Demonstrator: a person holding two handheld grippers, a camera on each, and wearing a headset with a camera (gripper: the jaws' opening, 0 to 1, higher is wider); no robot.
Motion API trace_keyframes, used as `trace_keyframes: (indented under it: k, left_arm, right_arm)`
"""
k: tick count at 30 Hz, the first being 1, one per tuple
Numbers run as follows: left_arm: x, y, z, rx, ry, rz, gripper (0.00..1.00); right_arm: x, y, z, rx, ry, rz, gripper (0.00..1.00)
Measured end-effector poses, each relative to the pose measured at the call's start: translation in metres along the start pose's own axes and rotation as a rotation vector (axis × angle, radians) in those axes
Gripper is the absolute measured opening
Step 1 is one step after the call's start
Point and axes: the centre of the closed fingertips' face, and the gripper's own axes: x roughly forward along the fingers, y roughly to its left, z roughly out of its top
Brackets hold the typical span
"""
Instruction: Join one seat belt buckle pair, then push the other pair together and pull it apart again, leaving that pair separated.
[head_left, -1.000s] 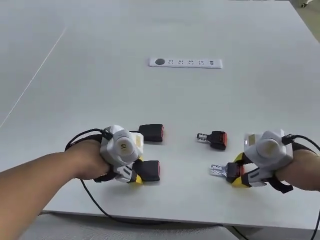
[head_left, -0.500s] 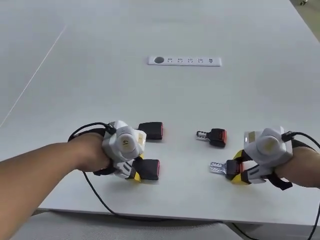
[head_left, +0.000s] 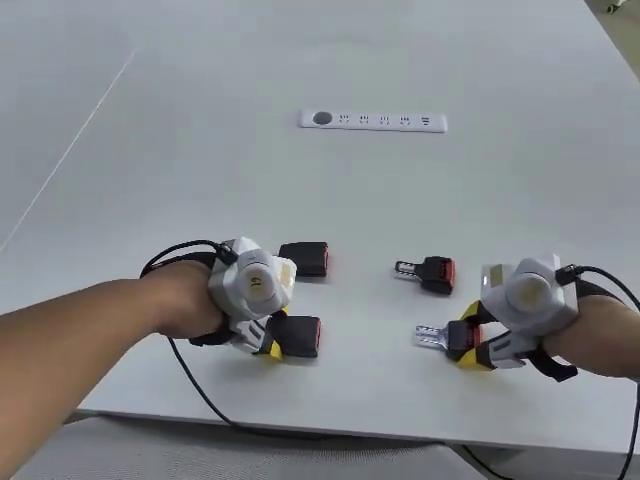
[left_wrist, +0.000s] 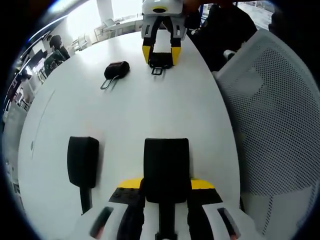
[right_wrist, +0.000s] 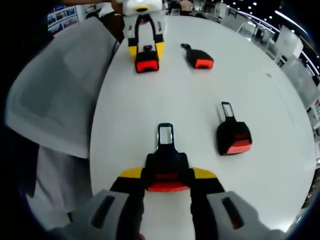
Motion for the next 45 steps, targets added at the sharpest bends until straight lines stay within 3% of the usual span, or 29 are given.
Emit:
trace_keyframes:
  k: [21, 45]
  left_arm:
    - [0.000, 0.001, 0.000, -0.005, 0.013, 0.000, 0.33]
    - [0.001, 0.001, 0.000, -0.006, 0.025, 0.002, 0.33]
  right_arm:
    - [0.021, 0.017, 0.043, -0.067, -0.039, 0.028, 0.35]
    - [0.049, 0.024, 0.103, -0.111, -0.091, 0.002, 0.35]
